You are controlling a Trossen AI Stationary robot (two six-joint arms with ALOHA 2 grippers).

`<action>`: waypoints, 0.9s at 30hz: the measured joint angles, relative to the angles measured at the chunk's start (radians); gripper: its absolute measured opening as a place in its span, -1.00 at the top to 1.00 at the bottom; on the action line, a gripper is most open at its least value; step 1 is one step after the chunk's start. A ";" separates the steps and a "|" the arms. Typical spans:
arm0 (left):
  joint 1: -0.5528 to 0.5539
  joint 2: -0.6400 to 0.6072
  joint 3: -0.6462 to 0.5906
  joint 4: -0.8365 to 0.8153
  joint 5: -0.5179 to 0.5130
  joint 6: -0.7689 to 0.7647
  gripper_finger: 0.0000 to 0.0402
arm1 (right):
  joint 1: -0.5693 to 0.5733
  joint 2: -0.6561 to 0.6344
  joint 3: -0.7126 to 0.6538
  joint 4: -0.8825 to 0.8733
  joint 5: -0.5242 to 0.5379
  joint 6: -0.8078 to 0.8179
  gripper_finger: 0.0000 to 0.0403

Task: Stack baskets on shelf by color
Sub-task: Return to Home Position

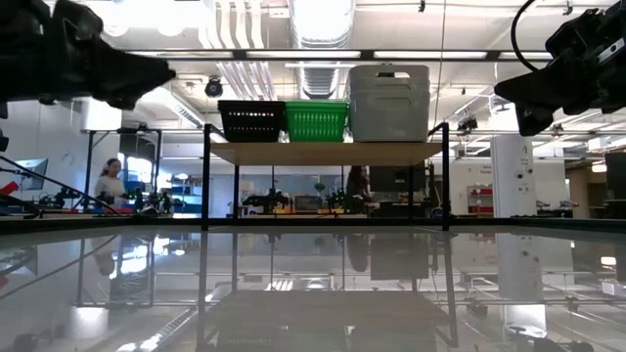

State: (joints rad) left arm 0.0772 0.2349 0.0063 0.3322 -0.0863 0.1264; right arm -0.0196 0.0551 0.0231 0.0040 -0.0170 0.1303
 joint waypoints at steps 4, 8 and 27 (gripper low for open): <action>0.000 0.017 0.000 -0.094 0.068 -0.049 0.21 | 0.000 0.000 0.000 0.000 0.000 0.000 0.96; 0.000 0.027 0.000 -0.126 0.132 -0.094 0.52 | 0.000 0.000 0.000 0.000 0.000 0.000 0.96; 0.001 -0.202 0.002 -0.309 0.155 -0.144 1.00 | 0.000 0.000 0.000 0.000 0.000 0.000 0.96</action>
State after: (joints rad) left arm 0.0784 0.0332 0.0083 0.0233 0.0690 -0.0181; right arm -0.0200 0.0547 0.0231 0.0037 -0.0166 0.1303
